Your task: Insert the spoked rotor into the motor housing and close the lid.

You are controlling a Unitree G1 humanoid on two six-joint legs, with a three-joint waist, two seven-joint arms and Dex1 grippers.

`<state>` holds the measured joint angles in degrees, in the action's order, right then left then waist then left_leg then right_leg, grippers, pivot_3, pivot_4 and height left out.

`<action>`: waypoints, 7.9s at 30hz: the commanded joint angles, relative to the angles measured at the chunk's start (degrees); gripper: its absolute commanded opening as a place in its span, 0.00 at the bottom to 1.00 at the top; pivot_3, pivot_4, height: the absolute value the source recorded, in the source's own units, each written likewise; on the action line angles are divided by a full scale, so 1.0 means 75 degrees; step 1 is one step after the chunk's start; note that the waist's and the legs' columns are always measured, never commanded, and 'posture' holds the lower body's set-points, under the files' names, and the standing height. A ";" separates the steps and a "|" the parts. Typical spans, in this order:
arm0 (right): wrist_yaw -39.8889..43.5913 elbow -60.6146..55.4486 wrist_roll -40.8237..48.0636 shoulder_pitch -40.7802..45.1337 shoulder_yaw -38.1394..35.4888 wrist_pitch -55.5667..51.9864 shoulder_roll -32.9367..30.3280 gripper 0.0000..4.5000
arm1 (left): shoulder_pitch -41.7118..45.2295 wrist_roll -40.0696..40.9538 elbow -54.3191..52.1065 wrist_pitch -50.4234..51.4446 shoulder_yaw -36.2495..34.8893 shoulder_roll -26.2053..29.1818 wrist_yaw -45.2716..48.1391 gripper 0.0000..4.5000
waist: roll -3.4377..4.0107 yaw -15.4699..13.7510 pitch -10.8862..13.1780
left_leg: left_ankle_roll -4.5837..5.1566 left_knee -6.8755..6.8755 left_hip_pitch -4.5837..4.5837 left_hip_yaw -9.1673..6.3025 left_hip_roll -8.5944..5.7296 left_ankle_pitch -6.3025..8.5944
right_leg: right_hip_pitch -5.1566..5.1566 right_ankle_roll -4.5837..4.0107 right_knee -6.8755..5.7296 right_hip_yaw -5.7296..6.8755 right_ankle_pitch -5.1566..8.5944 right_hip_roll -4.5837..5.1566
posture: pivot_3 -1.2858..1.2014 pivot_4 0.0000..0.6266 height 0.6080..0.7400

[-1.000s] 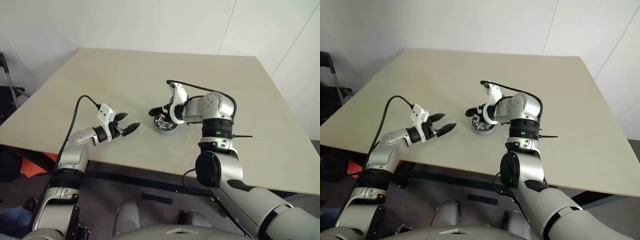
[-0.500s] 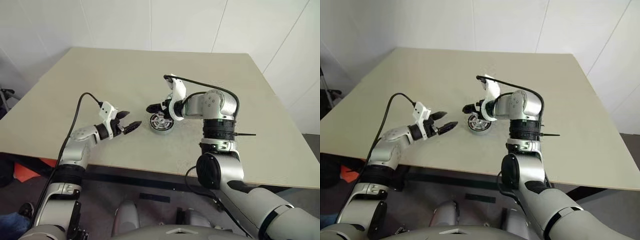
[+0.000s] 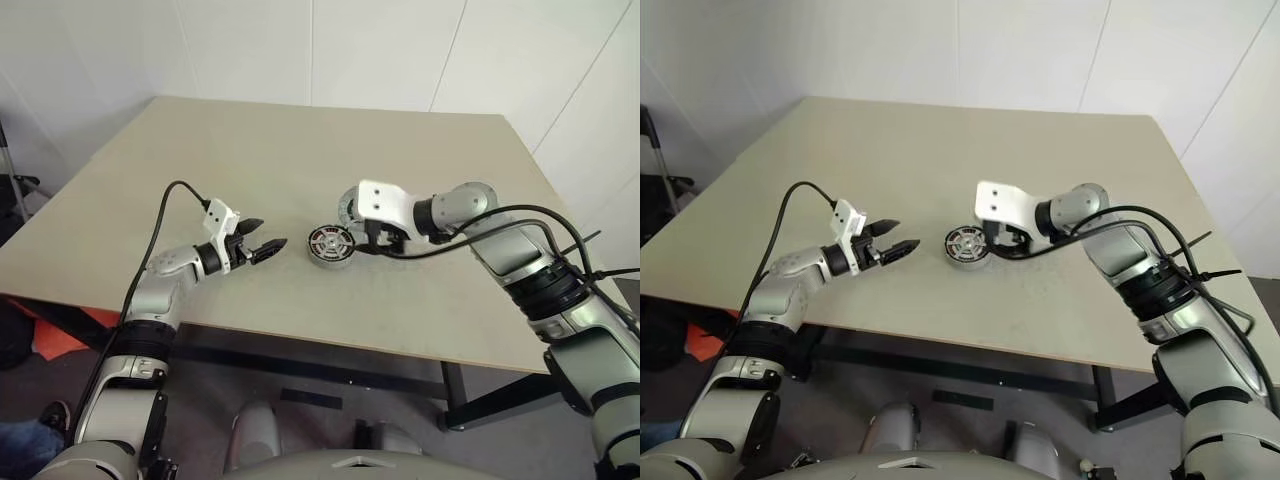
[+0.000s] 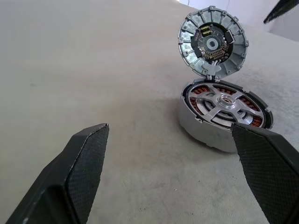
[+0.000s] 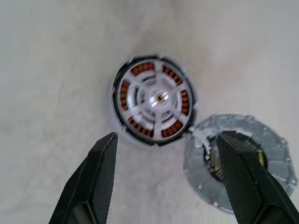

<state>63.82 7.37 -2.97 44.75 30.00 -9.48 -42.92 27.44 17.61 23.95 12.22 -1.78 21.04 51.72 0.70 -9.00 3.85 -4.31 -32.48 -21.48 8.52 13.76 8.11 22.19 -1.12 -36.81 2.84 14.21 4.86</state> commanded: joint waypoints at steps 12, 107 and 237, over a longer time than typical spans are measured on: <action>0.0691 0.0925 -0.1200 0.0101 0.0138 0.1925 0.0516 0.84 | 0.0085 0.0017 -0.0257 -0.0173 -0.0057 -0.0019 -0.0025 0.98 | 0.0000 0.0143 0.0000 | 0.0092 -0.0070 -0.0013 0.0004 0.0001 0.0054 | -0.0012 -0.0010 -0.0009 -0.0001 -0.0008 0.0011 | 0.52 0.00 1.00; -0.0221 -0.1308 0.1047 0.0518 -0.1729 -0.6243 0.2762 0.50 | -0.0549 0.0094 -0.0935 0.0056 -0.0122 -0.0029 -0.0334 0.98 | -0.0011 0.0224 -0.0007 | 0.0090 -0.0066 -0.0020 0.0007 0.0002 0.0053 | 0.0009 -0.0034 0.0001 -0.0004 -0.0034 0.0011 | 0.52 0.00 1.00; -0.3862 0.0160 0.1194 -0.2187 -0.2751 -0.1751 0.3478 0.70 | 0.1564 -0.0381 0.1420 -0.0798 -0.0072 0.0030 0.0421 0.98 | -0.0024 0.0066 -0.0016 | 0.0054 -0.0007 0.0021 0.0027 -0.0013 0.0033 | -0.0003 -0.0011 0.0021 -0.0031 -0.0033 0.0014 | 0.52 0.00 1.00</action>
<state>35.79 8.96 5.53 26.22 11.60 -23.79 -16.89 37.70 14.66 35.98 7.23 -1.91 20.93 54.70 0.52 -8.50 3.73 -3.90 -32.53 -21.32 8.72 13.66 8.35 22.17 -1.20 -36.65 2.61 13.96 4.97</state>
